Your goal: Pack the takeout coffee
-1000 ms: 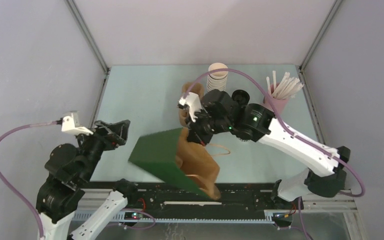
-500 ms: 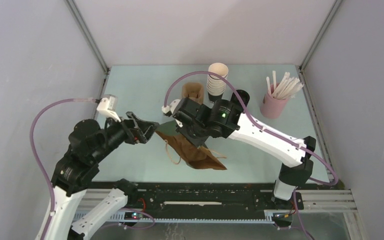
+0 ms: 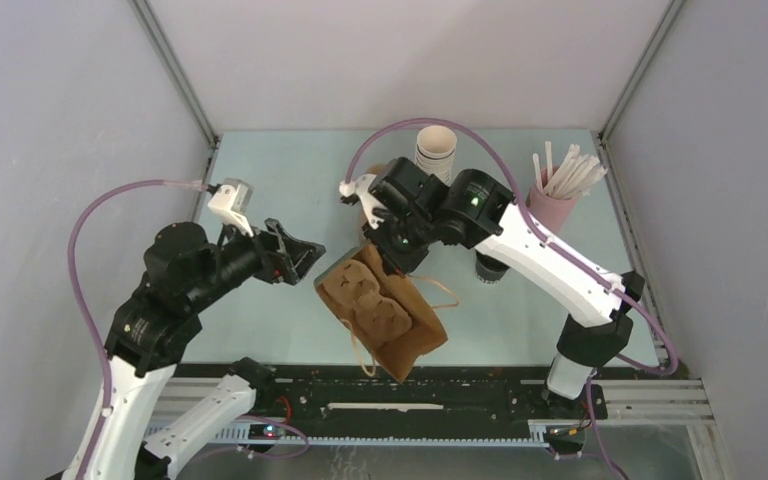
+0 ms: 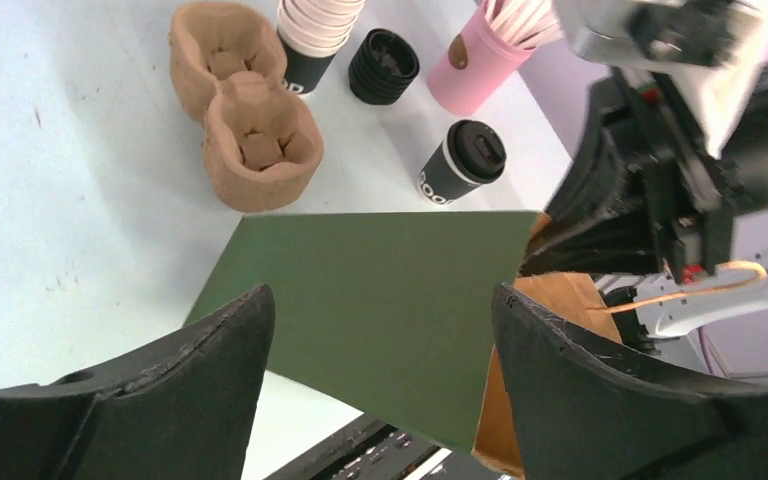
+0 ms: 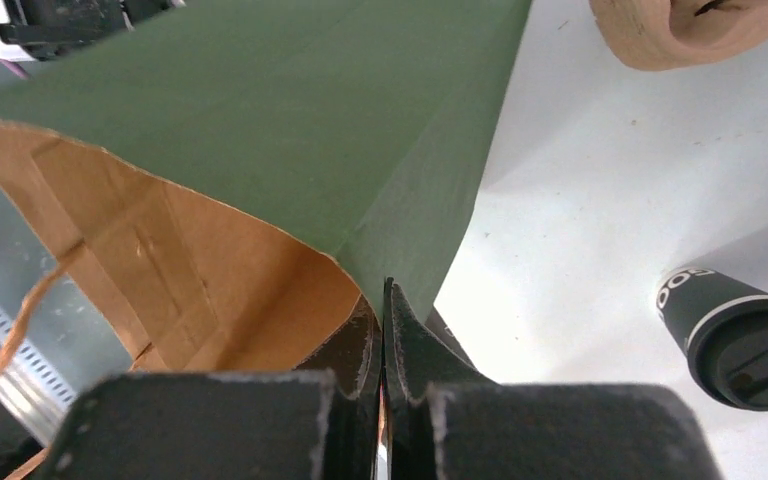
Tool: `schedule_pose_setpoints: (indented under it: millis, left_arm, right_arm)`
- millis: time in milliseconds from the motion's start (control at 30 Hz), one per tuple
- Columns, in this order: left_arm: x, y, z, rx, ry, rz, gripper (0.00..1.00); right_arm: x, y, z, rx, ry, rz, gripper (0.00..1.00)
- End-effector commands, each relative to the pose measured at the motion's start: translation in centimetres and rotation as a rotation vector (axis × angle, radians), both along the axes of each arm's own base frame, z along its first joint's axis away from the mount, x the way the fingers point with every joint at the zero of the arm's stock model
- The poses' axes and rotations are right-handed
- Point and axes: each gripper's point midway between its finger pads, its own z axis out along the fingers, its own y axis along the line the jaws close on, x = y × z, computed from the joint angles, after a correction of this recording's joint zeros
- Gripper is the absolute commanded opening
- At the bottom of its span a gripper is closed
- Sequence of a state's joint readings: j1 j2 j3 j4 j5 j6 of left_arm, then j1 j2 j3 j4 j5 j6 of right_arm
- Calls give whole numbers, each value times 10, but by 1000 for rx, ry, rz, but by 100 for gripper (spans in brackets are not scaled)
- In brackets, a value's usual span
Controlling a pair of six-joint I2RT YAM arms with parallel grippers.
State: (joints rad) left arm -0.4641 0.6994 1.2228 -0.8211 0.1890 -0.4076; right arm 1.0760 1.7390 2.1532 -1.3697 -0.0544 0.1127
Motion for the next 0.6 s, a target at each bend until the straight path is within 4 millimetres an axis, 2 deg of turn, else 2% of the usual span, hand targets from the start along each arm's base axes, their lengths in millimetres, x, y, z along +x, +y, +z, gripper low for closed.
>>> schedule_pose_setpoints:
  millis: [0, 200, 400, 567]
  left_arm:
    - [-6, -12, 23, -14, -67, -98, 84]
    - [-7, -27, 24, -28, -29, -160, 87]
    - [8, -40, 24, 31, -20, -139, 89]
    - [28, -45, 15, 132, -28, -94, 83]
  right_arm:
    - [-6, -1, 19, 99, 65, 65, 0]
    - [9, -7, 14, 30, 82, 3, 0]
    - [18, -11, 8, 12, 81, -23, 0]
    - [23, -9, 6, 16, 81, -17, 0]
